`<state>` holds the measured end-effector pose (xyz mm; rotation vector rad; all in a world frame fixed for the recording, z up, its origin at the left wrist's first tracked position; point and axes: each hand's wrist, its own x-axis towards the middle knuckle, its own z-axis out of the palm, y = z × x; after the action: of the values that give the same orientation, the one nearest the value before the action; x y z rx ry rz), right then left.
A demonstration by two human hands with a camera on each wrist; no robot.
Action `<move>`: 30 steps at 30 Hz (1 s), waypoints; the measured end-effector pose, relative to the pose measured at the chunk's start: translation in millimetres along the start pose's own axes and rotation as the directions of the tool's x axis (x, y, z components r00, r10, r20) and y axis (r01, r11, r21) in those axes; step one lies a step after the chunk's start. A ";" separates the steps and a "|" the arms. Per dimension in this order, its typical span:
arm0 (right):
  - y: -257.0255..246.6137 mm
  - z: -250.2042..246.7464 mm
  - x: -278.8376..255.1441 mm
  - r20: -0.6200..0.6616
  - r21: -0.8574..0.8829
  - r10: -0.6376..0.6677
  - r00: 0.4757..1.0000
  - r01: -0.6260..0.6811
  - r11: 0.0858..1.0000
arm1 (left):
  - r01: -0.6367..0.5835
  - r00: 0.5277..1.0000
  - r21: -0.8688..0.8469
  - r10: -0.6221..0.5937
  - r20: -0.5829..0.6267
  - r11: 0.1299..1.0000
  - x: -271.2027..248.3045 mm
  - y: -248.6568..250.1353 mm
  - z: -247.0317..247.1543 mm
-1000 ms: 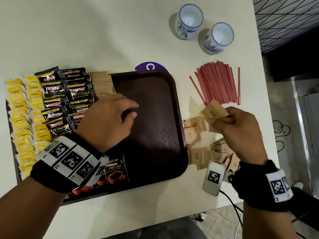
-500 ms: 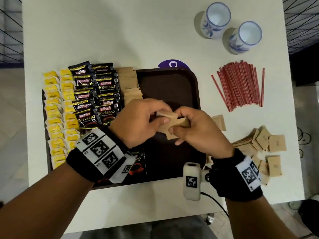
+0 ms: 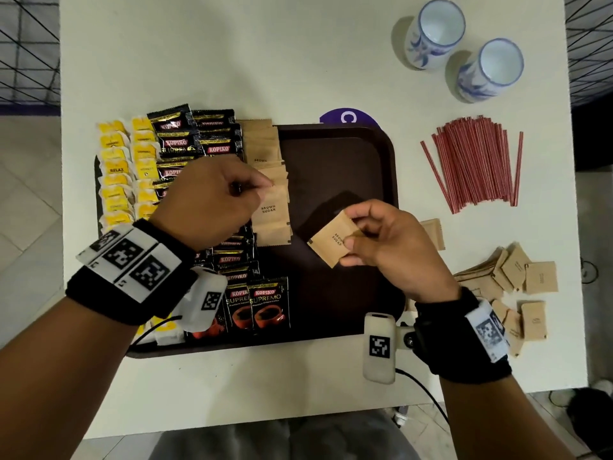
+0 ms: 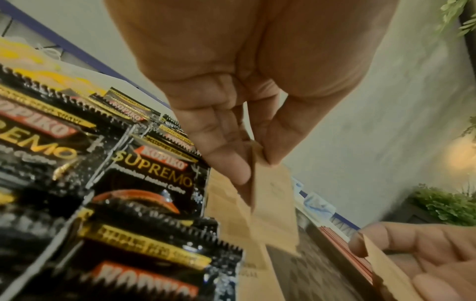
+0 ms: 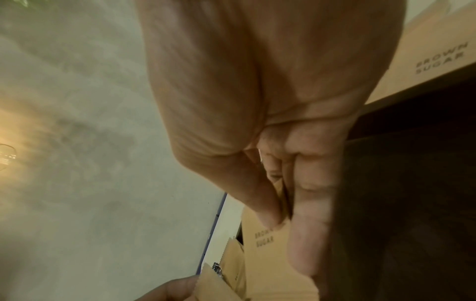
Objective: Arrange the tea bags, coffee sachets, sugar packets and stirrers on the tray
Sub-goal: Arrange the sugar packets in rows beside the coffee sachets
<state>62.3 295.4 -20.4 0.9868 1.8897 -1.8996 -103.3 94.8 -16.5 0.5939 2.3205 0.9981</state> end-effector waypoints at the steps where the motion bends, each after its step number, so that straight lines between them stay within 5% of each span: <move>1: 0.2 0.1 0.1 0.003 -0.004 -0.009 1.000 0.009 1.000 | -0.012 1.000 0.027 0.011 0.028 1.000 -0.3 0.4 0.7; 19: 14.6 14.3 5.2 -0.060 -0.100 -0.118 0.991 0.111 0.989 | -0.032 0.960 0.197 -0.025 0.278 0.980 -1.5 1.6 16.7; 30: 16.2 43.0 17.5 -0.048 -0.281 -0.170 0.984 0.150 0.948 | -0.195 0.972 0.340 0.135 0.194 0.920 -5.3 -4.6 23.4</move>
<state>48.6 257.0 -47.9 0.8451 2.2627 -1.6366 -85.5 101.0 -32.0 0.9940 2.3422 0.5674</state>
